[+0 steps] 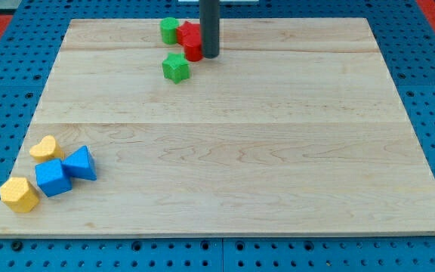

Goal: Place the red star parallel to the left of the red circle

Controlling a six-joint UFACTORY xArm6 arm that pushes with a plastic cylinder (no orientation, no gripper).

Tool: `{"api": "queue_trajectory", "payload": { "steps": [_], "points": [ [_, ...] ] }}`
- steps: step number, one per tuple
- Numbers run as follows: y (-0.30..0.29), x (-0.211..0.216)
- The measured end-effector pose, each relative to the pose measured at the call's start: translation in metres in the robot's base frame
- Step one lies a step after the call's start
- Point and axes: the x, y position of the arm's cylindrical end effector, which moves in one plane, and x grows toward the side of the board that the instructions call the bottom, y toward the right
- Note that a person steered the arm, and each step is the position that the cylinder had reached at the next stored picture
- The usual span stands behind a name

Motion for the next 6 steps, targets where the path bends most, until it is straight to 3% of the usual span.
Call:
{"api": "queue_trajectory", "payload": {
  "steps": [2,3,5,6],
  "points": [
    [0.016,-0.041],
    [-0.006,-0.056],
    [-0.127,-0.059],
    [-0.103,-0.075]
  ]
}}
